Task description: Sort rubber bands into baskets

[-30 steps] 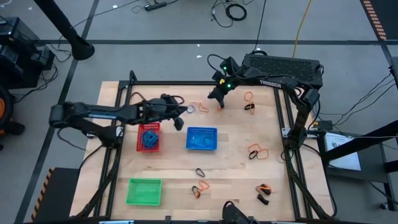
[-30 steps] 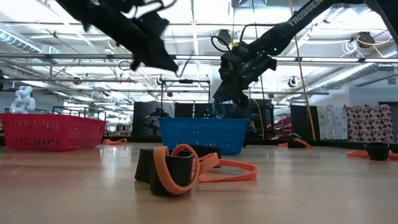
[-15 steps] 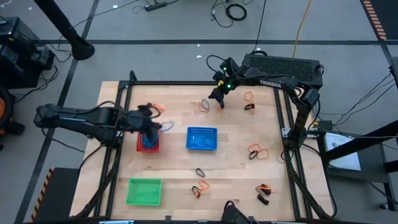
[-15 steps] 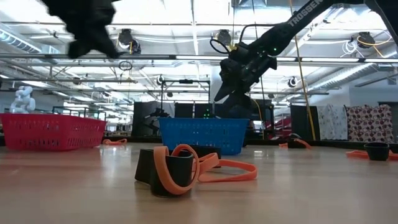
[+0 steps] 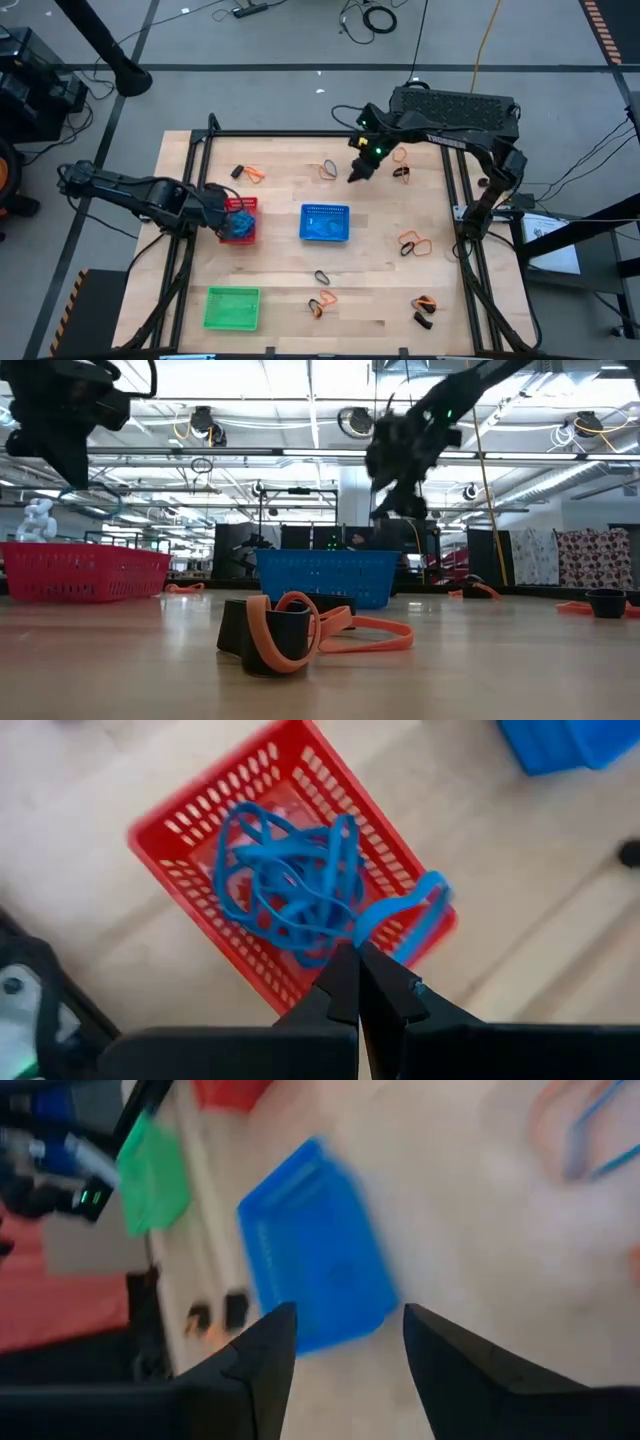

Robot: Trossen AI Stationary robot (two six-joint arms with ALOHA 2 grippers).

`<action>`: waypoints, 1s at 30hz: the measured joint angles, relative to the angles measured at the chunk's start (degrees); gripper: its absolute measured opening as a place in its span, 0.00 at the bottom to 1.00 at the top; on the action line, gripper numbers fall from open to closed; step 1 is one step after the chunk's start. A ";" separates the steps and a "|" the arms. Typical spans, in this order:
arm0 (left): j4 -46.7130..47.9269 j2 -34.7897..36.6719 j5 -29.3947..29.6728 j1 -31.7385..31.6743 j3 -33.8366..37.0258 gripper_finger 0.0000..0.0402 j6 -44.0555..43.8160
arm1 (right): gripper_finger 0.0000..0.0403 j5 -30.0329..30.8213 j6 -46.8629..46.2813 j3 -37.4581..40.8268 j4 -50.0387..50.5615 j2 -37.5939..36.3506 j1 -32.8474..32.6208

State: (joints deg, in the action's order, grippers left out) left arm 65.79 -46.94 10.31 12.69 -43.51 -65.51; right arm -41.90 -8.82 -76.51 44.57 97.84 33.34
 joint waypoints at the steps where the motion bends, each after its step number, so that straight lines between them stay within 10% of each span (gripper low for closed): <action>1: 0.11 -0.38 0.82 -0.02 0.00 0.00 -0.08 | 0.43 0.05 -0.04 0.00 2.16 -1.25 -1.19; 12: 2.55 -8.17 5.51 -0.07 0.00 0.00 -0.19 | 0.41 24.84 -6.97 0.00 34.59 -12.51 -16.15; 30: 4.56 -16.44 3.44 -0.07 0.00 0.27 10.84 | 0.41 23.67 -36.87 16.50 30.82 -24.46 -39.51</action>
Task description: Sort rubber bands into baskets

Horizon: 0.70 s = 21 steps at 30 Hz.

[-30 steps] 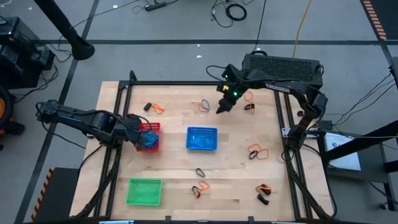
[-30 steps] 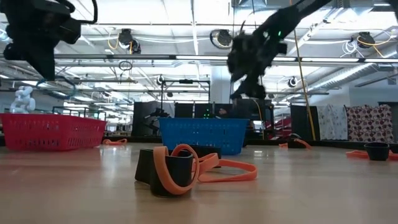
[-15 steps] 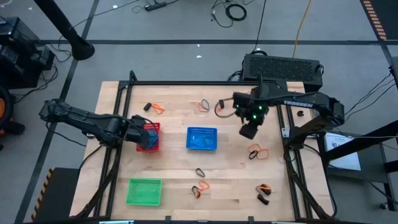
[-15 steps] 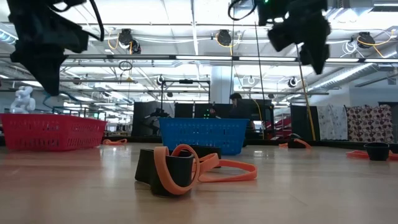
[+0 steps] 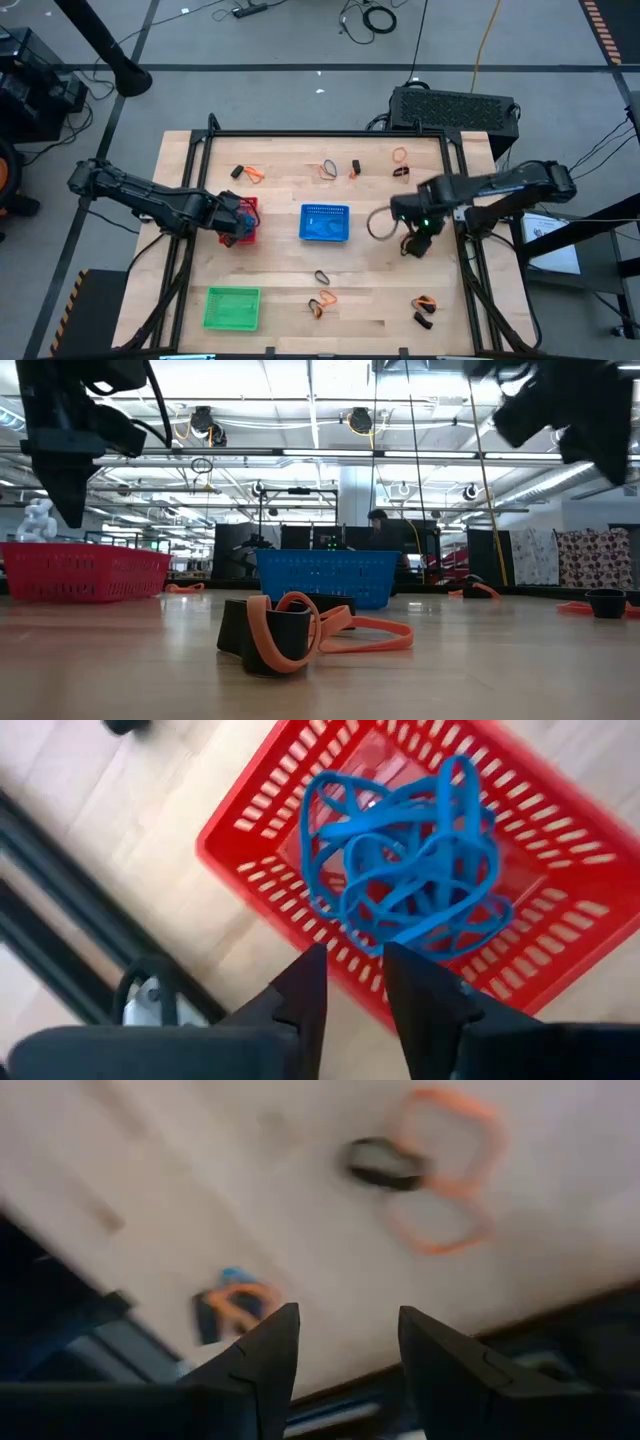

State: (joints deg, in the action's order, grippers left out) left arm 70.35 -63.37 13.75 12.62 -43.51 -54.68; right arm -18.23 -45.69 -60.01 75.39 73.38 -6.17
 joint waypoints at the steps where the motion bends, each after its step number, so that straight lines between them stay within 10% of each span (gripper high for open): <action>1: 0.55 0.02 -0.08 0.00 0.00 0.29 -0.03 | 0.41 -0.29 -1.90 0.75 -2.27 -0.97 -2.00; 11: 0.90 0.02 1.56 0.00 0.00 0.38 1.25 | 0.41 1.90 -6.87 9.20 -32.07 -1.56 -22.47; 21: 0.37 0.02 5.07 0.00 0.02 0.39 1.18 | 0.41 10.49 -4.79 13.05 -35.72 8.42 -32.30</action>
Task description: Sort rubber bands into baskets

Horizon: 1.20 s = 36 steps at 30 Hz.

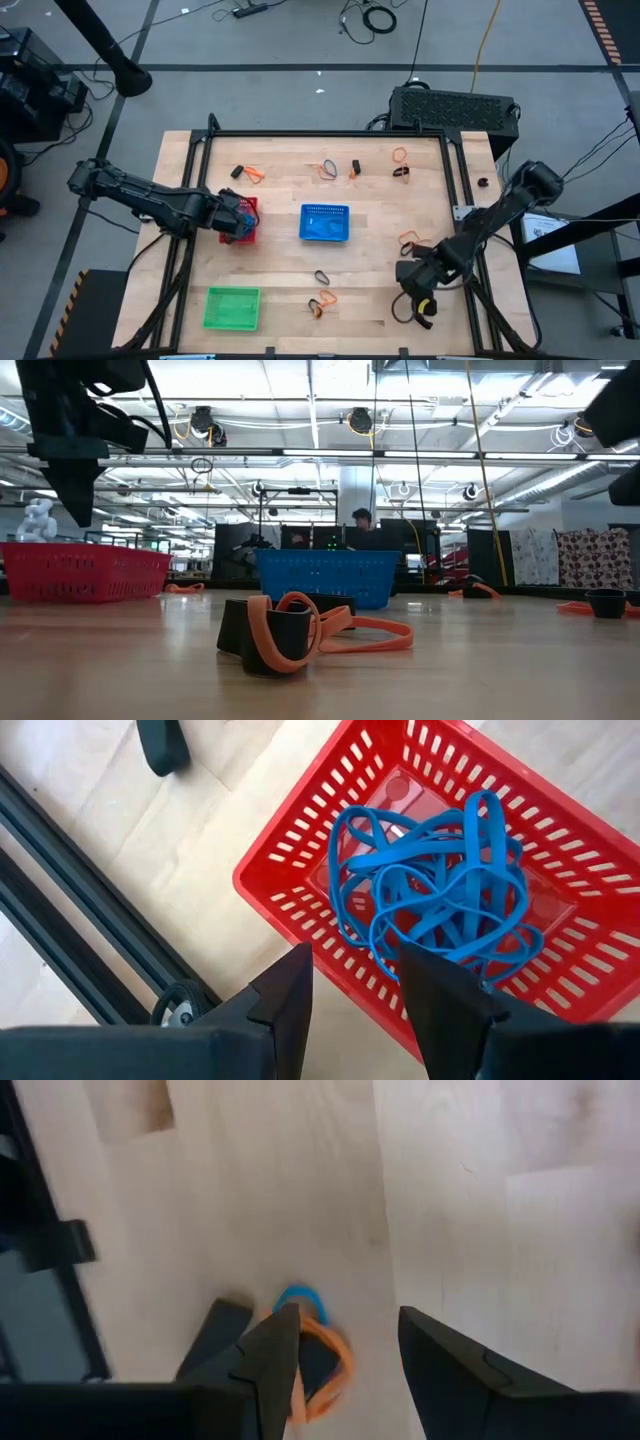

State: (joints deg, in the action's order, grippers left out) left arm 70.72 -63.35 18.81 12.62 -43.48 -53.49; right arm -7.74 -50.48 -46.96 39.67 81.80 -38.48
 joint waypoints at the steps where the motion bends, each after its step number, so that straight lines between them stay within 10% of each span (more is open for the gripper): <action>1: 0.02 0.00 0.20 0.00 0.00 0.39 0.00 | 0.41 0.43 0.16 0.00 -0.90 0.99 -0.47; 26: 2.20 0.04 2.05 0.31 -1.42 0.39 0.33 | 0.40 9.85 -15.13 -0.42 -9.12 13.46 -12.69; 36: 6.69 0.07 2.25 0.31 -3.56 0.39 0.42 | 0.03 10.92 -18.78 -0.24 -9.74 12.61 -13.96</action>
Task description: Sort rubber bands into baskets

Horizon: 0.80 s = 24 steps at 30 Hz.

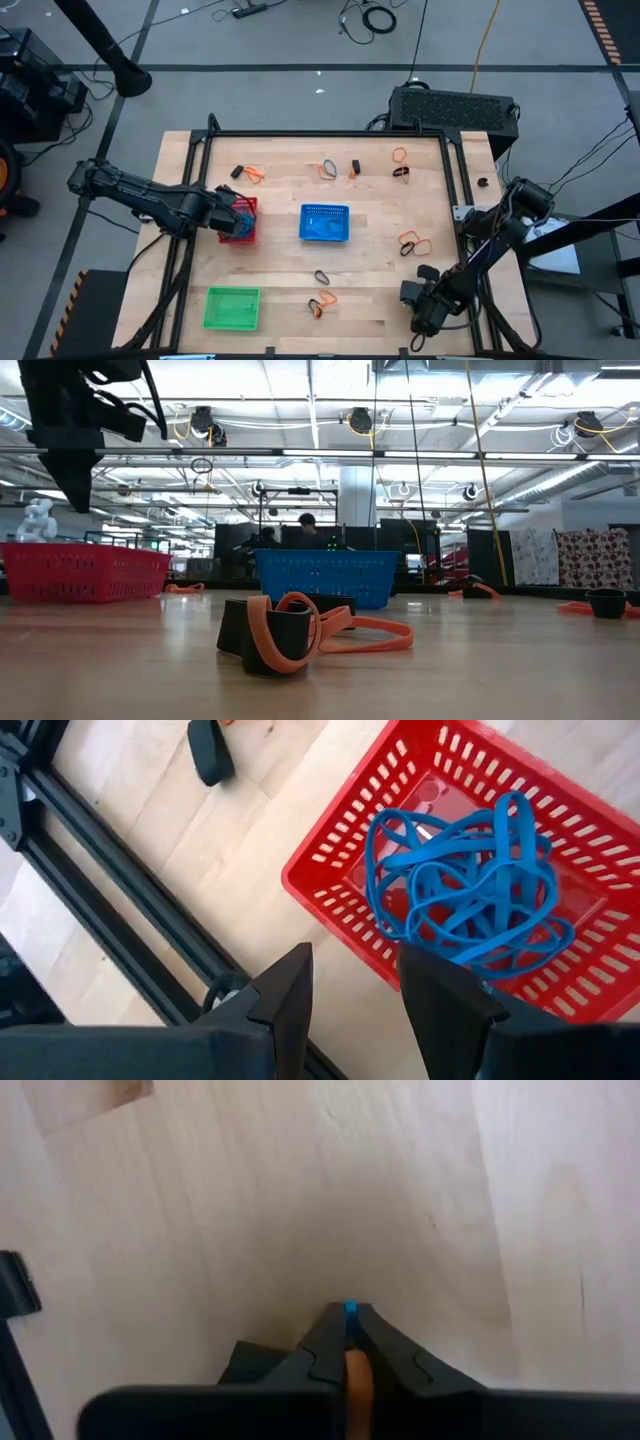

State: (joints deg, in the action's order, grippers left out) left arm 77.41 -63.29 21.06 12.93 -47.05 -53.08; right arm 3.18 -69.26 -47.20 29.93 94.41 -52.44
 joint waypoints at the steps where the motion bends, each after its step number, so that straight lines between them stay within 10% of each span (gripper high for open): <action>1: -0.22 0.00 0.01 0.00 0.00 0.39 0.00 | 0.02 -0.11 0.14 0.00 -0.01 -0.05 0.10; 15: -7.09 0.19 -5.50 -1.18 -1.95 0.39 1.96 | 0.00 13.88 -7.22 4.03 0.66 -10.95 6.27; 24: -14.44 0.20 -5.72 -1.25 -2.34 0.39 6.96 | 0.00 15.93 -16.65 19.43 -25.96 -22.22 2.48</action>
State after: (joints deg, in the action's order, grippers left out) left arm 62.97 -63.09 15.34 11.68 -49.39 -46.11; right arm 19.11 -85.91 -27.77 3.97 72.19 -49.96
